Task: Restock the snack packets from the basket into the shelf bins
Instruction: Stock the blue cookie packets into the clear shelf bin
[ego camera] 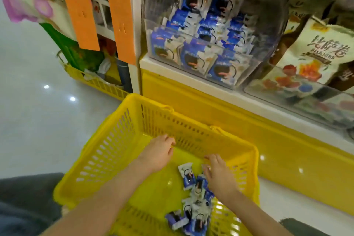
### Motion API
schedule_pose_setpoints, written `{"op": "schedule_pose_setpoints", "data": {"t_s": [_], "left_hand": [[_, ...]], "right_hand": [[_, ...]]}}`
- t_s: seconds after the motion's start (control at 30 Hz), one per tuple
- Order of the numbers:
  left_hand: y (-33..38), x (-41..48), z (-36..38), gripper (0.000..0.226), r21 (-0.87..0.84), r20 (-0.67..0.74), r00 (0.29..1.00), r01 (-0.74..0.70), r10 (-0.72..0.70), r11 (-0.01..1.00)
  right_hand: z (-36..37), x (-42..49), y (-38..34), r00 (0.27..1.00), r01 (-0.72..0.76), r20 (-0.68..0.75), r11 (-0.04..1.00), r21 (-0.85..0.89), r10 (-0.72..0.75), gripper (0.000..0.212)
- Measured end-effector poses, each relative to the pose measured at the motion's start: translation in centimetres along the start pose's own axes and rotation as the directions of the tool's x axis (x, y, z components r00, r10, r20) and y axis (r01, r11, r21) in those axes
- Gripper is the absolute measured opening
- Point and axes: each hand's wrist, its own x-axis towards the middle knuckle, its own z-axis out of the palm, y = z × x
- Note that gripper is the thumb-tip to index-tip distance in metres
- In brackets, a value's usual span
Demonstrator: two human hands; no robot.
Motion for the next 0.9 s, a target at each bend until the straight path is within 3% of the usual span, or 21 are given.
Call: {"op": "schedule_pose_setpoints", "data": {"t_s": [0.1,0.23,0.43,0.67,0.83,0.9], "left_hand": [[-0.5,0.8,4.7,0.032,-0.086,0.128,0.989,0.089,-0.077,0.992],[-1.0,2.1,9.3,0.042,-0.173,0.276,0.953,0.180,-0.128,0.968],[-1.5,4.3,13.6,0.046,-0.336,0.423,0.872,0.404,-0.248,0.851],[-1.0,4.6,16.3,0.038,-0.495,0.499,0.808,0.562,-0.313,0.662],[-0.1,4.5,16.4,0.021,-0.550,0.438,0.833,0.545,-0.338,0.633],[0.2,4.4,15.9,0.016,-0.596,0.455,0.825,0.561,-0.334,0.575]], "right_hand": [[4.2,0.3,2.2,0.972,-0.134,0.196,0.991,0.003,0.131,0.039],[7.5,1.0,4.3,0.862,-0.418,0.328,0.908,0.028,0.387,0.053],[10.7,2.8,4.6,0.707,-0.700,0.419,0.648,0.301,0.570,0.054],[11.6,3.2,4.9,0.644,-0.747,0.476,0.625,0.227,0.598,0.041],[11.0,3.5,4.7,0.679,-0.723,0.455,0.633,0.276,0.577,0.047],[10.7,3.4,4.5,0.700,-0.711,0.432,0.609,0.350,0.569,0.048]]}}
